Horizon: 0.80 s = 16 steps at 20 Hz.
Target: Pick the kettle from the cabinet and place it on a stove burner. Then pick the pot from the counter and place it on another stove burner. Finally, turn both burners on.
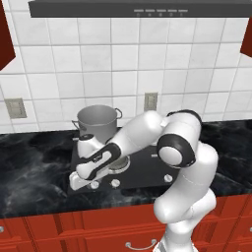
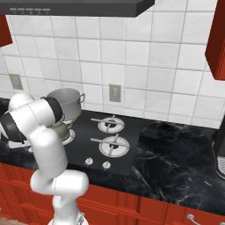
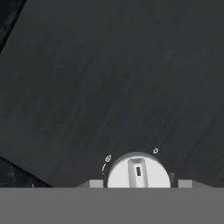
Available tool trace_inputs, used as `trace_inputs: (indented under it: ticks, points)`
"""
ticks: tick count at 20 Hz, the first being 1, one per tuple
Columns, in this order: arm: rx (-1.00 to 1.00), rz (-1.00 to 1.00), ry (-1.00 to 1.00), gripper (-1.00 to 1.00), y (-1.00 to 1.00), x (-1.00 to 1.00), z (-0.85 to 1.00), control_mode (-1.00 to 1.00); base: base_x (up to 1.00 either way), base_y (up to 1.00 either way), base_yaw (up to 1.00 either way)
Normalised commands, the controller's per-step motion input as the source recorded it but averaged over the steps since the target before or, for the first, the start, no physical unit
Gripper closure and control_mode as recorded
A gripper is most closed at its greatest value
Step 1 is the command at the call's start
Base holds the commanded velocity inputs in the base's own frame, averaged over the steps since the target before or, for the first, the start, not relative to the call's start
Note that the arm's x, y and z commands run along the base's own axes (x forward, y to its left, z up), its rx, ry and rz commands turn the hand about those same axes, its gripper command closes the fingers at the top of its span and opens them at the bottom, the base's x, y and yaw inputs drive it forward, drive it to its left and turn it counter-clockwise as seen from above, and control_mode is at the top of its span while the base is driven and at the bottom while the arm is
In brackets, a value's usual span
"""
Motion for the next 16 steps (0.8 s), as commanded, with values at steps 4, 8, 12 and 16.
trace_inputs:
  ticks: [4,8,12,16]
  points:
    - [0.0,0.18,0.0,1.0,0.0,0.0,-0.37,-1.0,0.0,0.0,0.0]
    - [0.0,0.17,0.0,1.0,0.0,-0.01,-0.38,-1.0,0.0,0.0,0.0]
    - [0.0,0.17,0.0,-1.0,0.0,-0.02,-0.4,-1.0,0.0,0.0,0.0]
    - [0.0,0.14,-0.03,-1.0,0.0,-0.05,-0.23,-1.0,0.0,0.0,0.0]
